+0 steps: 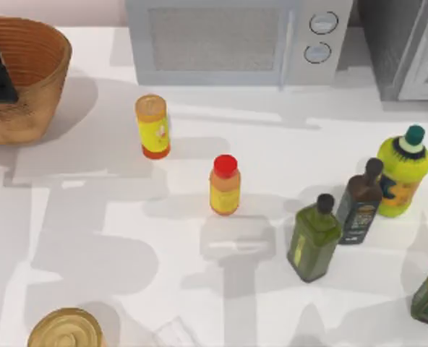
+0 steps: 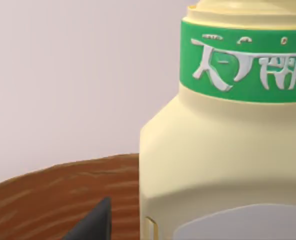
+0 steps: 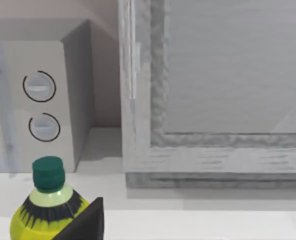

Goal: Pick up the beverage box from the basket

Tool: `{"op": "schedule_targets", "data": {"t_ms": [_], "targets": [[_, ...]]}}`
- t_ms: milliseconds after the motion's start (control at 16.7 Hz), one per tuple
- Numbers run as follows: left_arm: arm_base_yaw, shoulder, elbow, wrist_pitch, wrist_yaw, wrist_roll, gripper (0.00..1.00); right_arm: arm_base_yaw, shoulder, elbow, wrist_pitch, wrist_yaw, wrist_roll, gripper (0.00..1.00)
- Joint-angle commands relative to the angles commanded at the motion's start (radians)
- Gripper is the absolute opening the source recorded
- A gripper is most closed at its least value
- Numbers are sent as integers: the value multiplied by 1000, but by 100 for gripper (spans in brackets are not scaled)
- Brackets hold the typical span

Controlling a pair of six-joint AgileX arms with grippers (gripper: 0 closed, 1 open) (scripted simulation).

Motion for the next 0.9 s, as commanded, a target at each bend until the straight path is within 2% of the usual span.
{"op": "schedule_targets", "data": {"t_ms": [540,840,900], "targets": [[-21,125,201,-83,-19,-4,100,0,0,0,0,0,0,100],[-22,131,211,-87,-20,-4,100,0,0,0,0,0,0,100],[-22,131,211,-87,-20,-4,92,0,0,0,0,0,0,100]]}}
